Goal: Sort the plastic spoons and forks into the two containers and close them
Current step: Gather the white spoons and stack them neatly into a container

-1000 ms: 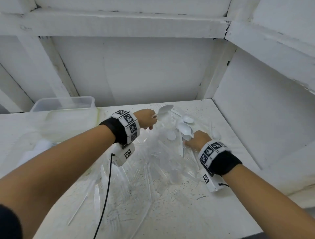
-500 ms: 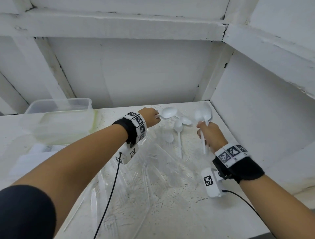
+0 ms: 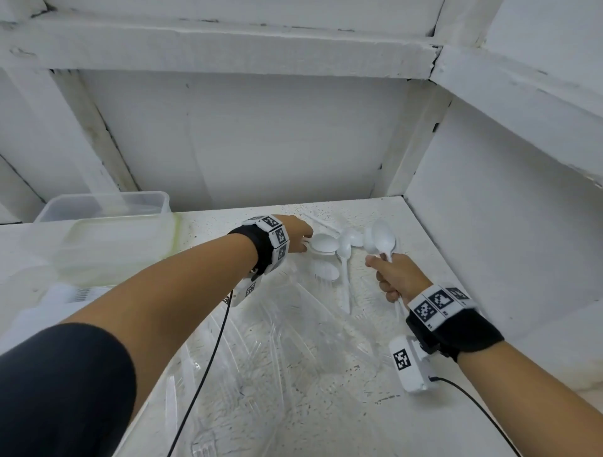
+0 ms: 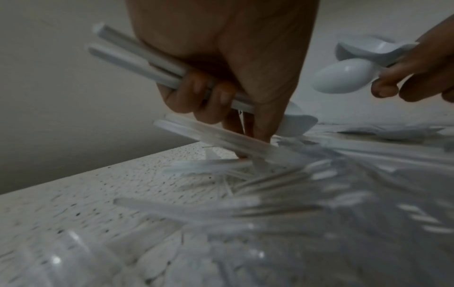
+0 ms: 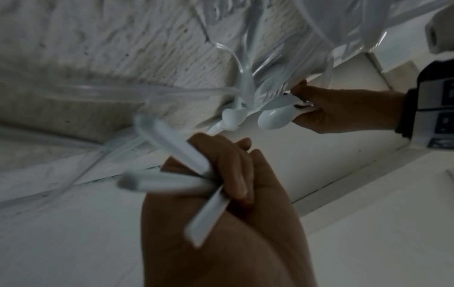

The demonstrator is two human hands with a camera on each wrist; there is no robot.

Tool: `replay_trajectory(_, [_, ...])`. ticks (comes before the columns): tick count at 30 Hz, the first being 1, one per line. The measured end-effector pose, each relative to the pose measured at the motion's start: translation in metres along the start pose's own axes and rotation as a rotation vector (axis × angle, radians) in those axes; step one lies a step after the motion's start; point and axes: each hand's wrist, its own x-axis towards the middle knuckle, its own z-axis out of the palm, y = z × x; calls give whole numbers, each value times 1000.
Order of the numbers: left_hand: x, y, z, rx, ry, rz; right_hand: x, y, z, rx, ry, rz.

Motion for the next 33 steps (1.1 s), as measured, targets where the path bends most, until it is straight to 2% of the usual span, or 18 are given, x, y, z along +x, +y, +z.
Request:
replay_trajectory(7, [-6,-9,9,-56,-63,-57,25,-7,27,-493,125,-83])
replay_trajectory(13, [-12,-15,16,-136,-1,-59,28,-10,46,-585,61,-54])
replay_trajectory(17, [-11,-19,18,-198,32,-82,27,-12,42,-515,73,-40])
replay_trajectory(21, [-5,-16,15,-244,81,-113,25,-7,30,-307,39,-14])
replay_trajectory(24, [-5,-6,13,-247,30,-90,22,-2,23,-197,79,-42])
replay_trajectory(33, [-7,1,12,-65,-103,-70,18,-2,17,-8,166,-106])
